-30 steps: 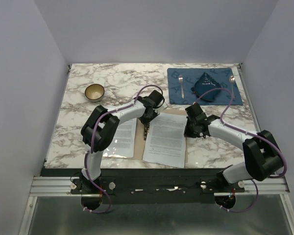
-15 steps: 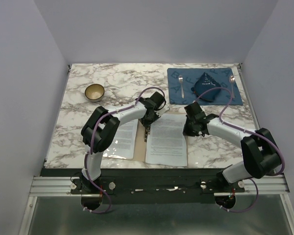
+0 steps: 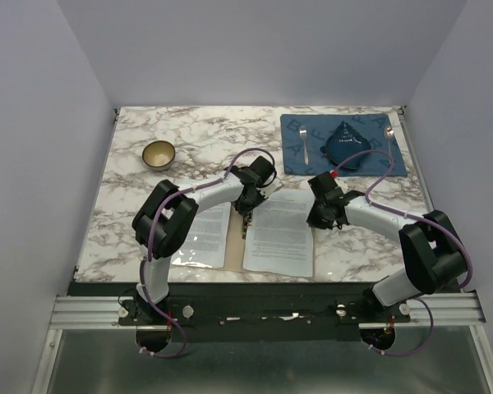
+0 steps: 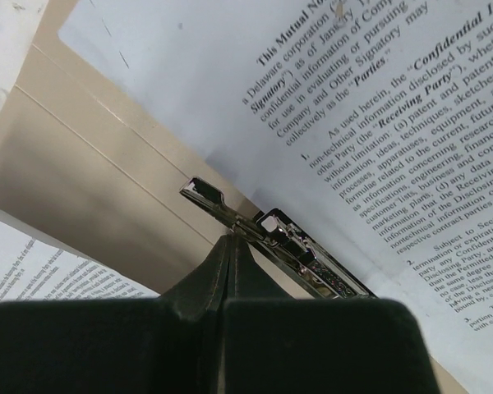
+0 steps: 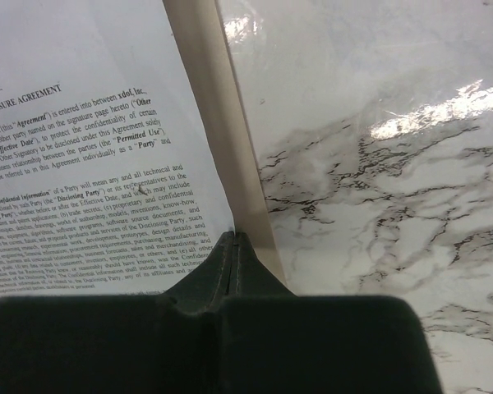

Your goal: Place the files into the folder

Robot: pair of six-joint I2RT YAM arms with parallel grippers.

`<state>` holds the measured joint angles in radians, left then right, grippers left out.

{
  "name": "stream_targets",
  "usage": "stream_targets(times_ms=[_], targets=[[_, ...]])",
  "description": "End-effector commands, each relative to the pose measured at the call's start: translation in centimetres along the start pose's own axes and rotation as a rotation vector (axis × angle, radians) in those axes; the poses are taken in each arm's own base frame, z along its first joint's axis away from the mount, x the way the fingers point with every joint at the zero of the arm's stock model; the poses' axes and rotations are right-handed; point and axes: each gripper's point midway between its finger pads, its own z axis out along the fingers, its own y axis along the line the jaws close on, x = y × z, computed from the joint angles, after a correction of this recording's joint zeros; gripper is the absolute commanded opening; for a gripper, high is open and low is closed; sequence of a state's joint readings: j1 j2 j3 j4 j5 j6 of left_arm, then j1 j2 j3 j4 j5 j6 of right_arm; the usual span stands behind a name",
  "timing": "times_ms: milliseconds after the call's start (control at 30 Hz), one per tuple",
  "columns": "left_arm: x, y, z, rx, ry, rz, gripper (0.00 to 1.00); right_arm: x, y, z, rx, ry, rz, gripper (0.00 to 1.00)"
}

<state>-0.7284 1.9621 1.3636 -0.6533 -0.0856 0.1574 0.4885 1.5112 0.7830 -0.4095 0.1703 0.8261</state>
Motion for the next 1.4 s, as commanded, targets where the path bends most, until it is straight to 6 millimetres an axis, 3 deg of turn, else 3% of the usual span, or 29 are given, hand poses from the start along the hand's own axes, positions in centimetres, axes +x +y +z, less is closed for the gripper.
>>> stream_targets(times_ms=[0,200,467,767,1067,1167,1300,1367], targets=[[3.6,-2.0,1.1,0.077,0.118,0.013,0.00,-1.1,-1.4,0.6,0.080,-0.049,0.054,0.01],[3.5,-1.9,1.2,0.074,0.116,0.018,0.00,-1.1,-1.0,0.7,0.065,-0.040,0.042,0.00],[3.2,-1.6,1.1,0.069,0.106,0.010,0.00,-1.5,2.2,0.4,-0.115,-0.029,-0.126,0.00],[3.2,-1.5,0.9,0.063,0.103,0.007,0.00,-1.0,2.2,0.2,-0.134,-0.010,-0.154,0.01],[3.6,-1.1,0.5,0.049,0.112,0.002,0.00,-0.4,0.9,0.2,-0.090,0.008,-0.186,0.03],[3.6,-0.7,0.2,0.044,0.108,-0.007,0.00,-0.4,0.8,-0.1,-0.097,0.008,-0.189,0.14],[3.3,-0.1,-0.6,0.039,0.095,-0.020,0.00,-0.8,1.3,-0.8,-0.114,0.000,-0.192,0.37],[2.9,0.1,-1.2,0.037,0.079,-0.024,0.00,-0.9,1.6,-1.1,-0.123,0.005,-0.195,0.41]])
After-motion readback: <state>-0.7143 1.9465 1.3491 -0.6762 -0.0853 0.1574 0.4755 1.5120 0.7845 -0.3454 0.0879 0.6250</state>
